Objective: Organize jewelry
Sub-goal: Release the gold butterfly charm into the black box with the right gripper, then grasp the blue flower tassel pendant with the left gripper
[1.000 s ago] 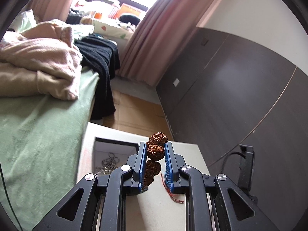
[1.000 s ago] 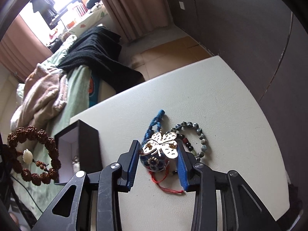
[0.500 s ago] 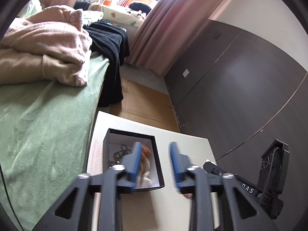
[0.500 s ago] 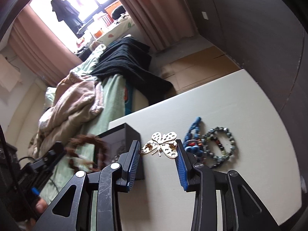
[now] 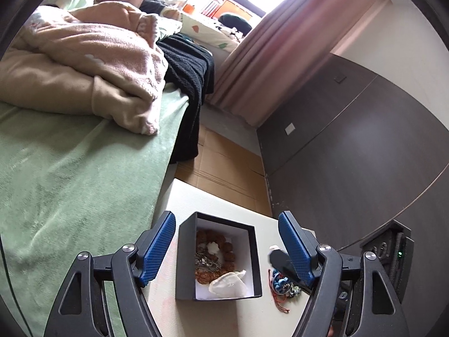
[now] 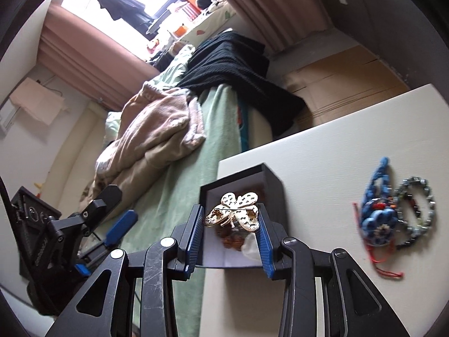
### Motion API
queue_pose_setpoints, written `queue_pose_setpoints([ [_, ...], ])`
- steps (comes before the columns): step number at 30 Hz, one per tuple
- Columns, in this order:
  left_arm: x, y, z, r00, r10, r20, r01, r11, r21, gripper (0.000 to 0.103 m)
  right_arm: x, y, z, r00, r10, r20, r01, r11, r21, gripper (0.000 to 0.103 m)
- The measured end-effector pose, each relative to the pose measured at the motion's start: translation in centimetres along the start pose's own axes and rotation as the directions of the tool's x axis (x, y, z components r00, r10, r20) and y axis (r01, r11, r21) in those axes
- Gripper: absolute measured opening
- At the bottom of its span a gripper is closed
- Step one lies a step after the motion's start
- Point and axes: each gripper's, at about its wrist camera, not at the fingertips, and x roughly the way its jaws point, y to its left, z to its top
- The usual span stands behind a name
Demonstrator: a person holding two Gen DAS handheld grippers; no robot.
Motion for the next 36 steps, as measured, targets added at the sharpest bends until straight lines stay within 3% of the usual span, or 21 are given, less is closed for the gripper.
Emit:
queue_pose_setpoints([
  [1,0.1,0.0,0.0,1.000,0.000,-0.001,0.000,1.000,-0.001,0.076,0.5,0.1,0.0,1.000,0.001,-0.015,-0.001,1.000,-0.003,0.038],
  [3,0.3,0.1,0.1,1.000,0.001,-0.007,-0.001,1.000,0.000,0.076,1.4,0.0,0.1,0.998,-0.027,-0.048,0.027,1.000,0.002,0.054],
  [6,0.5,-0.2,-0.1,1.000,-0.002,-0.017,0.002,1.000,0.004,0.076,0.6,-0.9,0.1,0.999,-0.048,-0.024,0.048,0.999,0.022,0.062],
  [15,1.0,-2.9,-2.0,0.999,-0.012,-0.037,0.014,0.998,0.068,0.076,-4.9,-4.3,0.0,0.990,-0.141,0.027,0.139,0.987,0.082,0.064],
  [25,1.7,-6.9,-4.8,0.998,-0.026,-0.054,0.034,0.986,0.161,0.076,-10.1,-8.4,-0.6,0.957,-0.285,0.059,0.273,0.949,0.158,0.064],
  [31,3.6,-9.7,-6.9,0.993,-0.047,-0.110,0.070,0.974,0.214,0.076,-12.4,-10.2,-0.9,0.944,-0.328,0.045,0.315,0.931,0.184,0.064],
  [36,5.6,-11.9,-9.1,0.987,-0.024,-0.160,0.070,0.954,0.292,0.076,-14.0,-12.5,-1.1,0.933,-0.357,0.033,0.341,0.912,0.230,0.064],
])
